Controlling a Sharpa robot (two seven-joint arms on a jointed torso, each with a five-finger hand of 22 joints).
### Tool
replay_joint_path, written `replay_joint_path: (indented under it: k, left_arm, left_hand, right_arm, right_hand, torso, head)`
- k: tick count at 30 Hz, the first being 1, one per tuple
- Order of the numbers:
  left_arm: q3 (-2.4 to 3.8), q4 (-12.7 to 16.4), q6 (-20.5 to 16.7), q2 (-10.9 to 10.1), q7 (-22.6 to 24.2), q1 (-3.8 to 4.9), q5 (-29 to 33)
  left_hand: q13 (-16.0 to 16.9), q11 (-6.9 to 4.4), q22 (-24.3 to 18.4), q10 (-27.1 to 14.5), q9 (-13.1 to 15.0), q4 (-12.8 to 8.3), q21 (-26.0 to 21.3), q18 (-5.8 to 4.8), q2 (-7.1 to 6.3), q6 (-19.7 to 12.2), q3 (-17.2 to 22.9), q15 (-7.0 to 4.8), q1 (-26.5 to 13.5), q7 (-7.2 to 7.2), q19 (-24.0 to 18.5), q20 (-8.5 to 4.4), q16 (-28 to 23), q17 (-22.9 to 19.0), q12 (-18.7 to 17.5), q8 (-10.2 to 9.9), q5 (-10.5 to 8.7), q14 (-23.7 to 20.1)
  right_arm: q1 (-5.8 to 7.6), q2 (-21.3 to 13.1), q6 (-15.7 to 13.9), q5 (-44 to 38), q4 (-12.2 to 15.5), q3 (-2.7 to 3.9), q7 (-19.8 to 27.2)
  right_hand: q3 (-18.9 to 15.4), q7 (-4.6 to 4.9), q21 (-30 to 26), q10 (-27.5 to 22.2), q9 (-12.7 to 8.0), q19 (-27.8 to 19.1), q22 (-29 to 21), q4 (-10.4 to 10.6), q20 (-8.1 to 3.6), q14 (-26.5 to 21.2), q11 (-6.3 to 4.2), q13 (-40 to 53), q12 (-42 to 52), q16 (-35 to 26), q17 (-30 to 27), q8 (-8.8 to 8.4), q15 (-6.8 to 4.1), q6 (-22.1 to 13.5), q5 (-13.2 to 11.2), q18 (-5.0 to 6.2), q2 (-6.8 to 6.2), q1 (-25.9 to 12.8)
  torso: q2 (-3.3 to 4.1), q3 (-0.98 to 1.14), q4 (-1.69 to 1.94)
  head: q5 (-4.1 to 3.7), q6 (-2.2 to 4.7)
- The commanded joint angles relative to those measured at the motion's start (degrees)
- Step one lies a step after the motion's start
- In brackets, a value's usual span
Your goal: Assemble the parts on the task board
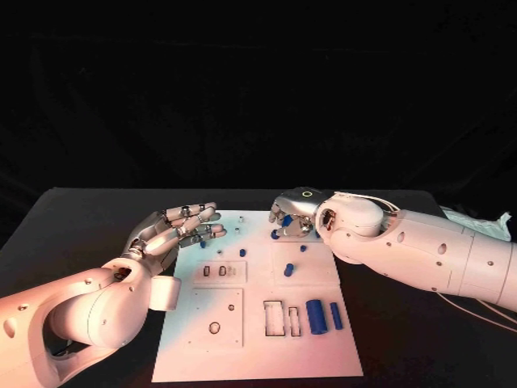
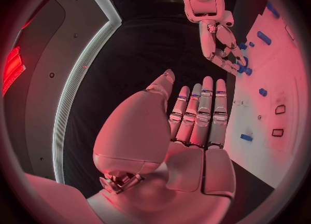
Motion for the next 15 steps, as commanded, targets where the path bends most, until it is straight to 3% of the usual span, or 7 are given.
replay_joint_path:
  k: [1,15]
  left_arm:
    - [0.07,0.22,1.72,0.02,0.13,0.11,0.18]
    - [0.08,0.11,2.16,0.0,0.0,0.16,0.18]
  left_hand:
    - [-0.03,-0.05,0.04,0.28,-0.02,-0.32,0.21,0.79,0.53,0.5,0.07,-0.05,0.12,0.98,0.45,-0.11,0.27,0.07,0.2,0.23,-0.27,0.43]
    - [-0.04,-0.04,0.03,0.28,-0.04,-0.33,0.22,0.78,0.51,0.48,0.03,-0.06,0.05,1.0,0.49,-0.12,0.24,0.08,0.17,0.2,-0.29,0.46]
  right_arm:
    - [0.02,0.21,2.6,-1.56,-0.1,0.03,0.02]
    - [0.01,0.33,4.43,-1.54,-0.17,0.03,0.48]
  right_hand:
    - [0.61,0.07,0.57,-0.31,-0.04,-0.6,0.54,0.07,0.17,1.07,0.05,-0.02,-0.12,0.4,0.29,-0.35,0.33,-0.21,0.0,-0.6,-0.67,0.01]
    - [4.05,0.04,5.3,0.79,0.06,-0.59,5.69,1.11,0.29,1.33,-0.07,0.03,0.03,4.01,3.94,-0.18,0.24,0.79,0.61,-1.05,-0.73,0.78]
  torso:
    - [0.56,0.12,0.35]
    - [1.15,0.0,0.45]
  head:
    - [0.01,-0.19]
    - [-0.33,0.12]
